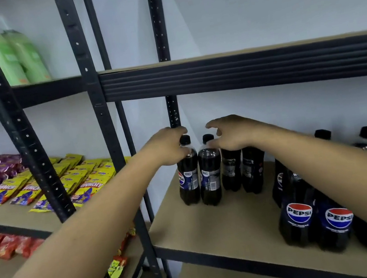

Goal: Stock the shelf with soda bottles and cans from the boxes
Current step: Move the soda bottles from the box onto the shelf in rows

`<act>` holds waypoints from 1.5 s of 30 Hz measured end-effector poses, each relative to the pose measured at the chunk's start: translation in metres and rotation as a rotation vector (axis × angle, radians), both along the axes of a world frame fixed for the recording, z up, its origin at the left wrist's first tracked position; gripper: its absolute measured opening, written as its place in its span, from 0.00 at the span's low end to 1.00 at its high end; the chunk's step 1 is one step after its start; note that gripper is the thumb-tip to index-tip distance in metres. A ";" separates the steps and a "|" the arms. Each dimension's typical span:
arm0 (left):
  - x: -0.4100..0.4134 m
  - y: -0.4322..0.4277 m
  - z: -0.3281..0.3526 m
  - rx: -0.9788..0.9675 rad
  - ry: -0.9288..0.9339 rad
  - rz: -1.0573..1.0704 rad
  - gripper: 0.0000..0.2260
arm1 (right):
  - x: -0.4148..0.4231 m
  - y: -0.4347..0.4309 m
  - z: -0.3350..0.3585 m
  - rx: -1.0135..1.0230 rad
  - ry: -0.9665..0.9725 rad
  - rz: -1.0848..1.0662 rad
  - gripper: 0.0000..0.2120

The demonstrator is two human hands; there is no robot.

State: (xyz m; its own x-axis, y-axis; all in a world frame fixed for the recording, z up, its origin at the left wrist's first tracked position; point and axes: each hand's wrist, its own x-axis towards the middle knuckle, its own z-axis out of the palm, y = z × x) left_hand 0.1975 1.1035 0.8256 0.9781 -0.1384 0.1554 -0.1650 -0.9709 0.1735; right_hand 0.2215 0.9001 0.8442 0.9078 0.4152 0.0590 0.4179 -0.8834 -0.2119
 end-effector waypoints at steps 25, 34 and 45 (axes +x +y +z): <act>-0.007 0.013 -0.061 -0.464 -0.122 -0.085 0.20 | -0.019 0.022 -0.046 0.339 -0.110 -0.115 0.08; -0.043 0.022 -0.092 -0.633 -0.235 -0.125 0.23 | -0.053 0.023 -0.100 0.839 0.029 -0.097 0.21; -0.069 0.033 -0.185 -0.814 0.230 -0.147 0.34 | -0.086 0.028 -0.208 0.869 0.221 -0.222 0.23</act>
State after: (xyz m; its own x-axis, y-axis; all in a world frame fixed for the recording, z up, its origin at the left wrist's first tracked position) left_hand 0.1287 1.1365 0.6409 0.9783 -0.1978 0.0615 -0.1549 -0.5010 0.8515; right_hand 0.1353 0.9281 0.6358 0.9891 0.1209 0.0841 0.1287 -0.4313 -0.8930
